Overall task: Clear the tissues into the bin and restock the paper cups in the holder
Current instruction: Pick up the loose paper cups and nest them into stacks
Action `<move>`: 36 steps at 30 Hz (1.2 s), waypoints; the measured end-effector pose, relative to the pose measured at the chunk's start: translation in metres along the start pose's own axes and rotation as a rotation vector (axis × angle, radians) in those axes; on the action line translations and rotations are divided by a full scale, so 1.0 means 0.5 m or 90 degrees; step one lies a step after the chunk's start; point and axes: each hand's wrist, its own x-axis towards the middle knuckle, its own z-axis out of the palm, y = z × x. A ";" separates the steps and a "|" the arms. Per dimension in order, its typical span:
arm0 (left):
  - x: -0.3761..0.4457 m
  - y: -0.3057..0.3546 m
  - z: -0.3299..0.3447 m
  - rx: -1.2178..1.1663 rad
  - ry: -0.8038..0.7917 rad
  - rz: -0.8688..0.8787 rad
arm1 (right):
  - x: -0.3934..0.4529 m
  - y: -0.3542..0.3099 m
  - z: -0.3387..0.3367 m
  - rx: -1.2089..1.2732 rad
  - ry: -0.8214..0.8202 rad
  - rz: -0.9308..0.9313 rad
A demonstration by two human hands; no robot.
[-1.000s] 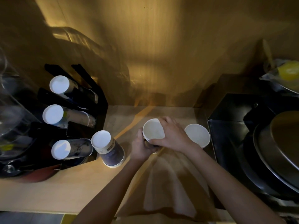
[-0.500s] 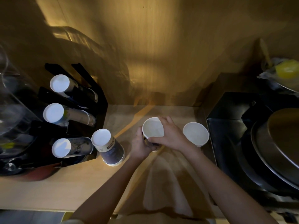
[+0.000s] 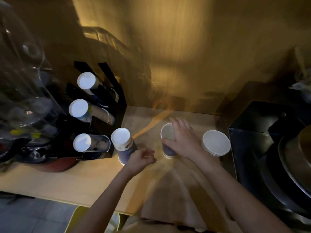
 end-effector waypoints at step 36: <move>0.034 0.097 -0.155 -0.737 0.129 0.148 | 0.112 -0.021 -0.151 0.693 -0.053 0.045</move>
